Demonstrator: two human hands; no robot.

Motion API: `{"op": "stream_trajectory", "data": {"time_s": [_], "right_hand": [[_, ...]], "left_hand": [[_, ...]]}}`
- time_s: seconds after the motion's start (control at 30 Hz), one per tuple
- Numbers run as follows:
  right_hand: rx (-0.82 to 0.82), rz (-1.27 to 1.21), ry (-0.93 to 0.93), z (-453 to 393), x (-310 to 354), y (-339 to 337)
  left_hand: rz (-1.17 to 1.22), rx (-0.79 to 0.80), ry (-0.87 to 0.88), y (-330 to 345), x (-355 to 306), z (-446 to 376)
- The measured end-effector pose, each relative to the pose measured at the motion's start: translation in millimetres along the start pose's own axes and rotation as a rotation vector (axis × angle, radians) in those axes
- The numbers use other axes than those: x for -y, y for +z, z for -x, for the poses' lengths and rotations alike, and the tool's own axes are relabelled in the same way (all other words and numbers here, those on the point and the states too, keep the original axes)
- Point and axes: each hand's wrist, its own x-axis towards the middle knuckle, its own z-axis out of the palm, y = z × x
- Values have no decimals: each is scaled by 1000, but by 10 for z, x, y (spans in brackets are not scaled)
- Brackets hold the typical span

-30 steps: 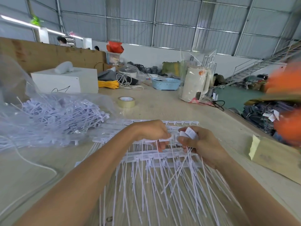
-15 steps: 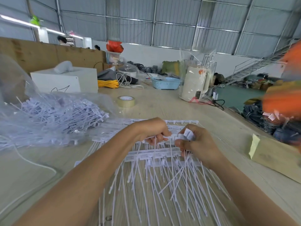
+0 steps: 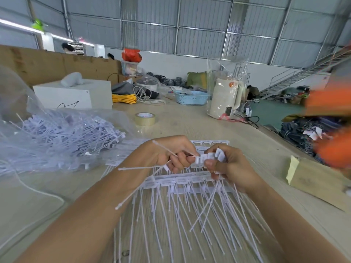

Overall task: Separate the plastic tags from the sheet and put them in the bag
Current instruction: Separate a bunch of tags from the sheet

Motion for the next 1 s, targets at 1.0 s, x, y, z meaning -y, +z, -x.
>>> {"op": "stream_trajectory", "data": {"time_s": [1.0], "right_hand": [[-510,-423,235,-468,293,216]], "left_hand": [[-329,-348,297,384,-161,59]]}}
